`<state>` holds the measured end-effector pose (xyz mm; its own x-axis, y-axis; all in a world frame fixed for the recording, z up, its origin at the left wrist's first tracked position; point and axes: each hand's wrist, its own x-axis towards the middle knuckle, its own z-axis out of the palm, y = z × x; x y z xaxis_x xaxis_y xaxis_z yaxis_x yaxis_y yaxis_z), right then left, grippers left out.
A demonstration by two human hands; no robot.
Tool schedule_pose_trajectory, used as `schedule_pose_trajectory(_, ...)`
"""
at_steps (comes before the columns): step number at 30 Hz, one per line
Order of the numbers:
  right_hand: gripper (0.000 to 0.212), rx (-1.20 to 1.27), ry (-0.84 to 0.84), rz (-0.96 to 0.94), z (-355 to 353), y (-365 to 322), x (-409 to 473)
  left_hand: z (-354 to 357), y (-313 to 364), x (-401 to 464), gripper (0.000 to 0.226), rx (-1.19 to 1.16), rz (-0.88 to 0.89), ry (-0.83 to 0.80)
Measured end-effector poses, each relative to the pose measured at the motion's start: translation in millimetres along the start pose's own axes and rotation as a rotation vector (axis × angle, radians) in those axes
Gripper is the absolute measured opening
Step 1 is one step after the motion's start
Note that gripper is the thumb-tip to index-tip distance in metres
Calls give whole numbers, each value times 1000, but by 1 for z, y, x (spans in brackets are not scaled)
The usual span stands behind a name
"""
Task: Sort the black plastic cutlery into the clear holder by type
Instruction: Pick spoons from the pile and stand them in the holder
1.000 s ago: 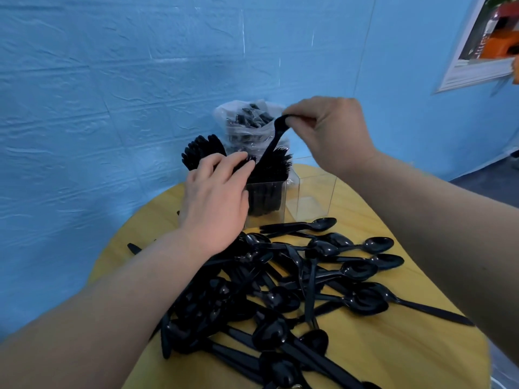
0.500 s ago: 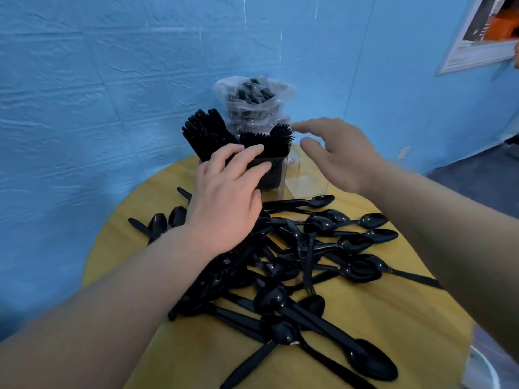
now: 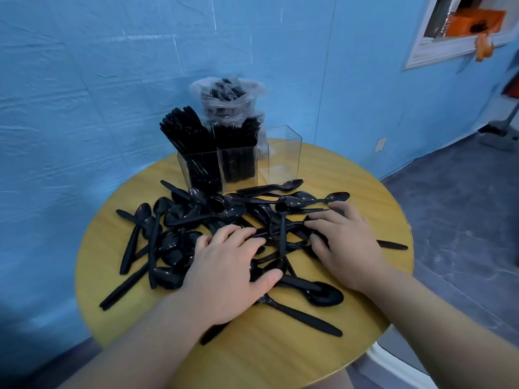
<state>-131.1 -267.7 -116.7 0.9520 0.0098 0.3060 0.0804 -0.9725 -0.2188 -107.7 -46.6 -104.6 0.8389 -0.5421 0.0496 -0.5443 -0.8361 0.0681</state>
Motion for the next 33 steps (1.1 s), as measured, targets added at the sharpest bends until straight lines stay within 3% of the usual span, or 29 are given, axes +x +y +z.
schedule_pose_trajectory(11,9,118,153,44,8,7,10,18,-3,0,50,-84,-32,243)
schedule_pose_trajectory(19,12,134,244,138,12,13,21,20,-3,1,54,-71,-32,232)
schedule_pose_trajectory(22,13,155,297,35,12,11,18,19,-4,1,54,-84,-40,223)
schedule_pose_trajectory(25,27,130,197,-105,13,8,11,19,-4,1,52,-94,-50,222)
schedule_pose_trajectory(29,40,43,38,-2,13,6,13,19,-4,0,48,-105,-44,244)
schedule_pose_trajectory(33,40,40,64,0,12,5,12,18,-5,-1,46,-113,-21,259)
